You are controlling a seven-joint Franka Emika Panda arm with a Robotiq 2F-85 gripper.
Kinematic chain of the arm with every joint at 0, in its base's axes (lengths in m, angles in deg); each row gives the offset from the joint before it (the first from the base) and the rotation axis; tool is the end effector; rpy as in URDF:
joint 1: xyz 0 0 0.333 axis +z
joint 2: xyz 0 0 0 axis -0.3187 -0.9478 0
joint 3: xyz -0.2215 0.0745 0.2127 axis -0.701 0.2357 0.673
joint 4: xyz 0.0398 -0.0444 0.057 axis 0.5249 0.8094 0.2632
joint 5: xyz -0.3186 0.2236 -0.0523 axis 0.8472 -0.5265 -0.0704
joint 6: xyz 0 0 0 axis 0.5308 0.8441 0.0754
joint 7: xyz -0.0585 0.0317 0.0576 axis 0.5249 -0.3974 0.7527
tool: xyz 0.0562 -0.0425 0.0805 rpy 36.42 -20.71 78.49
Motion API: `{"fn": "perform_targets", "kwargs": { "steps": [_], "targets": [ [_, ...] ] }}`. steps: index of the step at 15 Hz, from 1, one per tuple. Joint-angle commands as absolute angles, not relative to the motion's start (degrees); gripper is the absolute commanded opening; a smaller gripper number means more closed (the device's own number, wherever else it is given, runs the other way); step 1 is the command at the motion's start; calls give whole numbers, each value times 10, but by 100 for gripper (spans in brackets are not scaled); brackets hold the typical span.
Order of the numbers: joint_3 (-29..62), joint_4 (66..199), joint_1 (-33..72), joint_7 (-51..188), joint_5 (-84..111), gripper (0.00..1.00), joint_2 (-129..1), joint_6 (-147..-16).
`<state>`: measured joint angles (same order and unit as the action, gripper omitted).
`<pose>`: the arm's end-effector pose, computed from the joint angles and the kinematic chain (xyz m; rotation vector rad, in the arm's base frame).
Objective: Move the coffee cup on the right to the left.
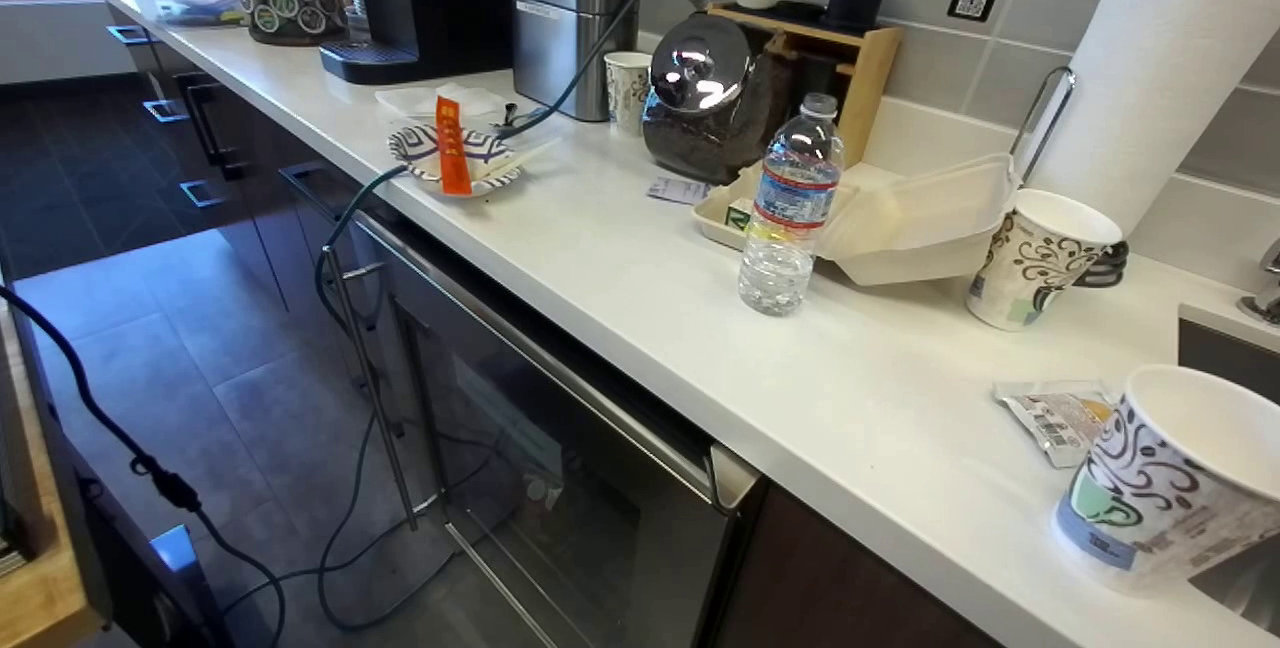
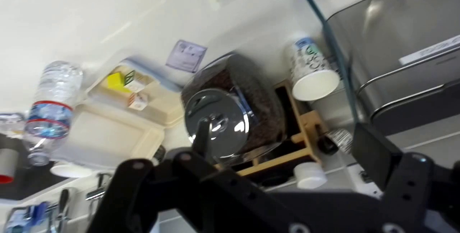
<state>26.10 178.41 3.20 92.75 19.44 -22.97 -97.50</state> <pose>0.4567 -0.0738 0.5422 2.8139 -0.8214 0.9964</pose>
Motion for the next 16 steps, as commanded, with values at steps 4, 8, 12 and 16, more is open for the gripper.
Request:
{"fn": "perform_targets", "kwargs": {
  "steps": [4,8,12,16],
  "targets": [
    [259,1804,-59,995,261,100,-206,-995],
    [263,1814,-92,1025,285,100,-204,-1001],
    [266,1705,-197,1119,368,100,-305,-1024],
    [280,1570,-281,1237,451,100,-414,-1006]
  ]
}}
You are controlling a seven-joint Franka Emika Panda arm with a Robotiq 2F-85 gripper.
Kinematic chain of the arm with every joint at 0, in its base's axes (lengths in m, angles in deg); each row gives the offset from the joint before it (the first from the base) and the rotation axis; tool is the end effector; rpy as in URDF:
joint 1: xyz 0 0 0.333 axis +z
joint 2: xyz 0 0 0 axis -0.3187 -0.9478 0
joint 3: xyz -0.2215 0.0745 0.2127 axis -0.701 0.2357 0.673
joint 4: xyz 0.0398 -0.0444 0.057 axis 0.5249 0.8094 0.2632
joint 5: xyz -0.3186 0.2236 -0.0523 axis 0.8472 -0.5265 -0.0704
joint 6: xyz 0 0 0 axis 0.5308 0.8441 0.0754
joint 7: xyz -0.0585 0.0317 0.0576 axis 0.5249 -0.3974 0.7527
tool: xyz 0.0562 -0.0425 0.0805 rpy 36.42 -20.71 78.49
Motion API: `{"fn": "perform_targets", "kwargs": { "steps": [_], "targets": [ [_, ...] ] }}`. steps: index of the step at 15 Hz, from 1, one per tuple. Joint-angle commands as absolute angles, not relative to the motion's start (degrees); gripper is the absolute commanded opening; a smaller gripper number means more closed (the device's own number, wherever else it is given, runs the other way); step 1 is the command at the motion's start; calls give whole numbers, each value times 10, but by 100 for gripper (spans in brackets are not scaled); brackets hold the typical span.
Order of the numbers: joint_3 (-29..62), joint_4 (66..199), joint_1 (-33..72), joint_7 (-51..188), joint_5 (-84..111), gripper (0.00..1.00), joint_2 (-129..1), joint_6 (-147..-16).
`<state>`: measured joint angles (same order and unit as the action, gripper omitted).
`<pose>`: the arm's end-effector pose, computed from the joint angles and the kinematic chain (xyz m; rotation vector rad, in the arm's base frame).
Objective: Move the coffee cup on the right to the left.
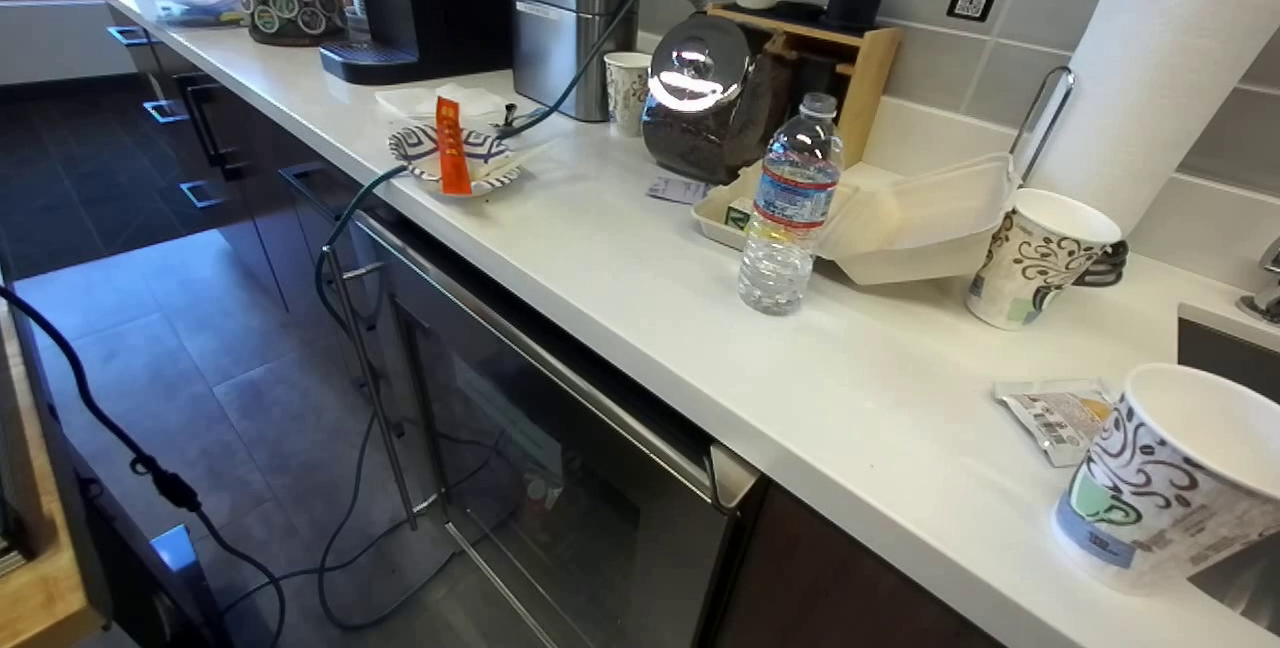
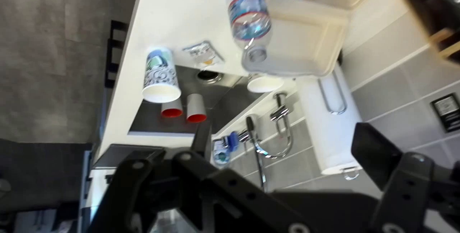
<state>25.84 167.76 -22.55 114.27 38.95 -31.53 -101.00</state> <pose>0.4271 -0.2882 0.5713 2.2259 -1.4278 1.0649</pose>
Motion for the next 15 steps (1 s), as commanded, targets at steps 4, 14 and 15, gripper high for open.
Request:
{"fn": "perform_targets", "kwargs": {
  "steps": [4,14,15],
  "targets": [
    [190,1428,-208,1277,522,100,-531,-898],
    [169,1244,-228,1011,388,100,-670,-812],
    [169,1234,-232,1003,384,100,-677,-812]
  ]
}}
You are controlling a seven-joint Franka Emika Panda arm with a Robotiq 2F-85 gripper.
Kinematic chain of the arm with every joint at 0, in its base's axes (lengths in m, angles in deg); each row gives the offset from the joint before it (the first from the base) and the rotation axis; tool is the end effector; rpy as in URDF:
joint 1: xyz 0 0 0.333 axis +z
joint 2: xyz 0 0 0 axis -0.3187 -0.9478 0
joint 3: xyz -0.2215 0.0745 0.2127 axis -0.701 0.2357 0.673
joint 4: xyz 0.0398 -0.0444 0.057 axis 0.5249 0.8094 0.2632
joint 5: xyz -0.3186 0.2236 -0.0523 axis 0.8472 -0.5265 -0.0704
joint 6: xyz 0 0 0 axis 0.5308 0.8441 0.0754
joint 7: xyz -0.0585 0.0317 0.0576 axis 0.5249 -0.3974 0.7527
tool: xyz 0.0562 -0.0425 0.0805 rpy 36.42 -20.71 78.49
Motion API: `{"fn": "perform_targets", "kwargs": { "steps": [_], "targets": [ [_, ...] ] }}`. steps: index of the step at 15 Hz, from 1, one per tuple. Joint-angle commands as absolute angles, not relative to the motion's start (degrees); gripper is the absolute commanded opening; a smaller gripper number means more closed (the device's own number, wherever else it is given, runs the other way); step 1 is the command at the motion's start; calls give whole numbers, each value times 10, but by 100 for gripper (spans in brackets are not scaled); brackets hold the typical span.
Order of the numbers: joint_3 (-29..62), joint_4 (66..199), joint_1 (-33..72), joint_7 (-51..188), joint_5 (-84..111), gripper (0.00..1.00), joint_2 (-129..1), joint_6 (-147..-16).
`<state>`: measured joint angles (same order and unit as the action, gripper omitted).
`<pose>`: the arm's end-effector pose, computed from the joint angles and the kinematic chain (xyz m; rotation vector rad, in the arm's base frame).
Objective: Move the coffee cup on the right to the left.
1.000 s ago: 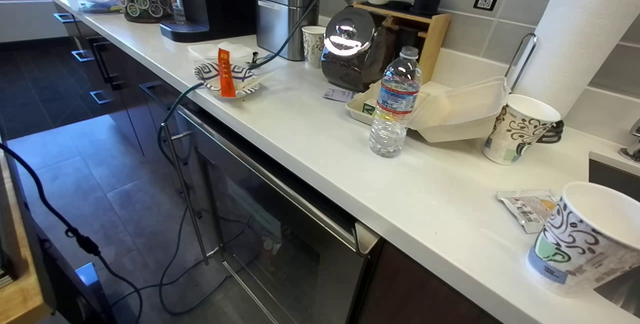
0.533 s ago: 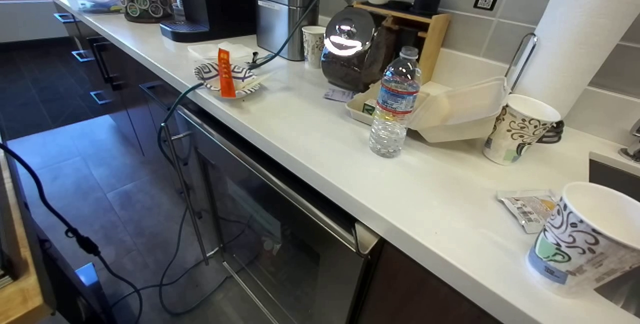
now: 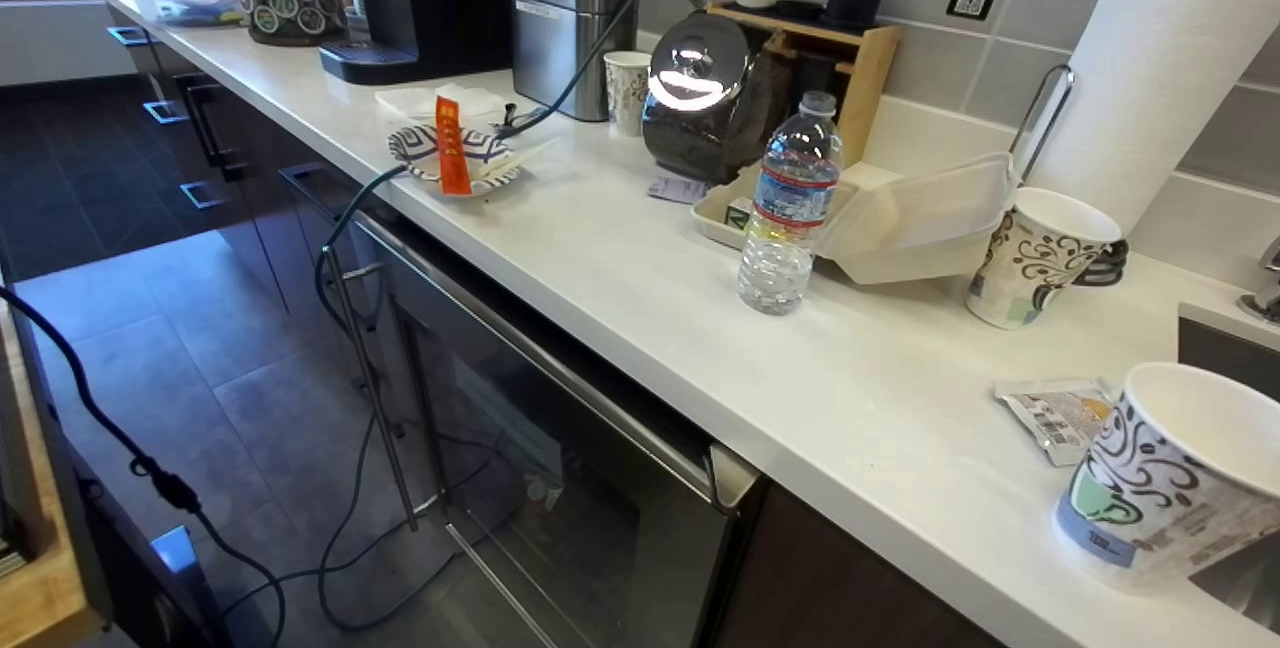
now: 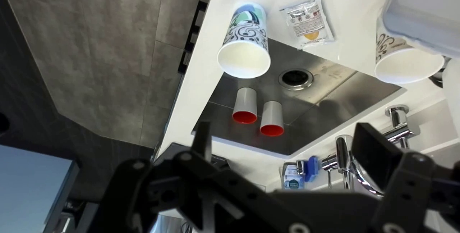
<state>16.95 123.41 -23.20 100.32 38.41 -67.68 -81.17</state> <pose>0.4959 -0.5066 0.5490 2.1442 -1.4296 0.6555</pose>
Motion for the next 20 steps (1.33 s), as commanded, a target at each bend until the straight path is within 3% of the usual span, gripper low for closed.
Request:
{"fn": "perform_targets", "kwargs": {
  "steps": [1,3,4,5,6,11,16,17,20],
  "targets": [
    [170,1229,-233,1001,383,100,-679,-811],
    [170,1204,-232,992,385,100,-695,-787],
    [103,1169,-184,928,348,100,-726,-772],
    [93,1151,-187,882,343,100,-746,-772],
    [149,1129,-248,835,347,100,-766,-766],
    [253,1001,-362,635,330,100,-875,-721],
    [266,869,-364,498,302,100,-967,-560],
    [260,955,-373,538,311,100,-915,-629],
    [261,942,-370,535,312,100,-924,-623]
  ]
}}
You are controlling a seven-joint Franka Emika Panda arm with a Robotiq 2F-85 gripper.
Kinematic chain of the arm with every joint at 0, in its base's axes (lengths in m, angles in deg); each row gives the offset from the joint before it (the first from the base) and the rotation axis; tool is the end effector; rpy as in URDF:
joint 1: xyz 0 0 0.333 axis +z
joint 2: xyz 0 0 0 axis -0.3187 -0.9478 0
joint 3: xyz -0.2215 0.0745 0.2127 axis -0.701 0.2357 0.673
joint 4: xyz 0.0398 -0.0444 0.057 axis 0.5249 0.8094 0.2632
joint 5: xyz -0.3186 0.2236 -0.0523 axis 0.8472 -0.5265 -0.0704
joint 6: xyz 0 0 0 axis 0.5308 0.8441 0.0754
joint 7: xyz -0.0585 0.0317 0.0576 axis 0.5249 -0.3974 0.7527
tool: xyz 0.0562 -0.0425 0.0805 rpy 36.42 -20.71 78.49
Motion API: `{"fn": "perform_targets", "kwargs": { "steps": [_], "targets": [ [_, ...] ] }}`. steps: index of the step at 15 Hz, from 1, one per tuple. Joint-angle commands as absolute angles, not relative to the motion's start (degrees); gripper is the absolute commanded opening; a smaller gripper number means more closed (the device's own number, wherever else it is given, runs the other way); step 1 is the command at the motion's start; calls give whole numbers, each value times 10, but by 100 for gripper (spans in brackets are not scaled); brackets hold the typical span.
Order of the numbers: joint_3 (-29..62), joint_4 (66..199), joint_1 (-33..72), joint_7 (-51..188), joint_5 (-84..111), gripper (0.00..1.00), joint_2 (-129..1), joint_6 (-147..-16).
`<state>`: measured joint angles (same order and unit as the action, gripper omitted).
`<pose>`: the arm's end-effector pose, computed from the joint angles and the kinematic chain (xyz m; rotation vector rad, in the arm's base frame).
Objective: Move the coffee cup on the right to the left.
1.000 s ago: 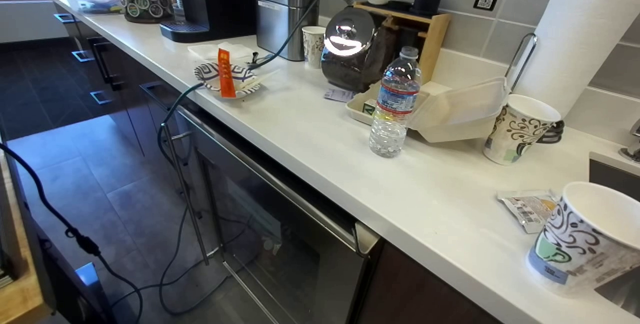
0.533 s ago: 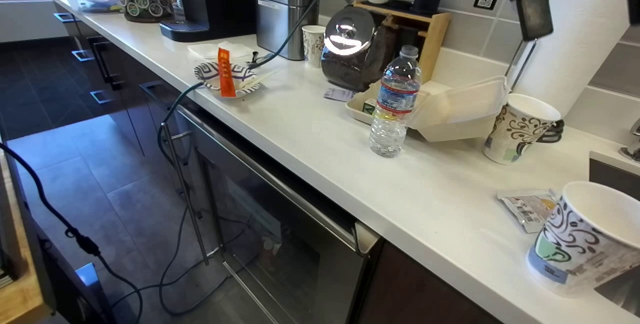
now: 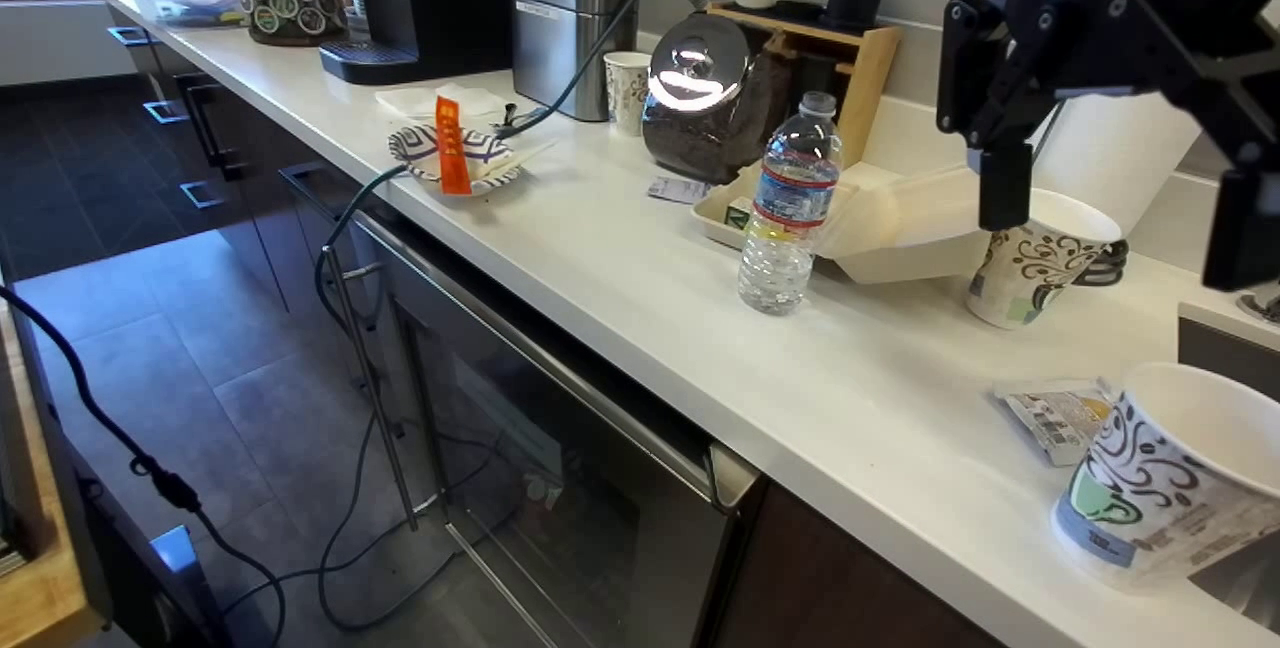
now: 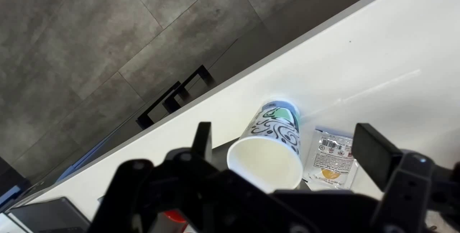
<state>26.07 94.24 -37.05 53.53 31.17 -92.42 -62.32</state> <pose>0.4643 -0.6375 0.4474 2.6193 -0.8479 0.1464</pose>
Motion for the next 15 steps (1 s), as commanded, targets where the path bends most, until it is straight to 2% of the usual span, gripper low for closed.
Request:
{"fn": "perform_targets", "kwargs": {
  "steps": [1,7,13,15],
  "targets": [
    [260,942,-371,535,312,100,-923,-623],
    [279,923,-376,485,304,100,-968,-637],
    [279,933,-374,465,325,100,-1016,-873],
    [279,935,-372,463,319,100,-1028,-908]
  ]
}}
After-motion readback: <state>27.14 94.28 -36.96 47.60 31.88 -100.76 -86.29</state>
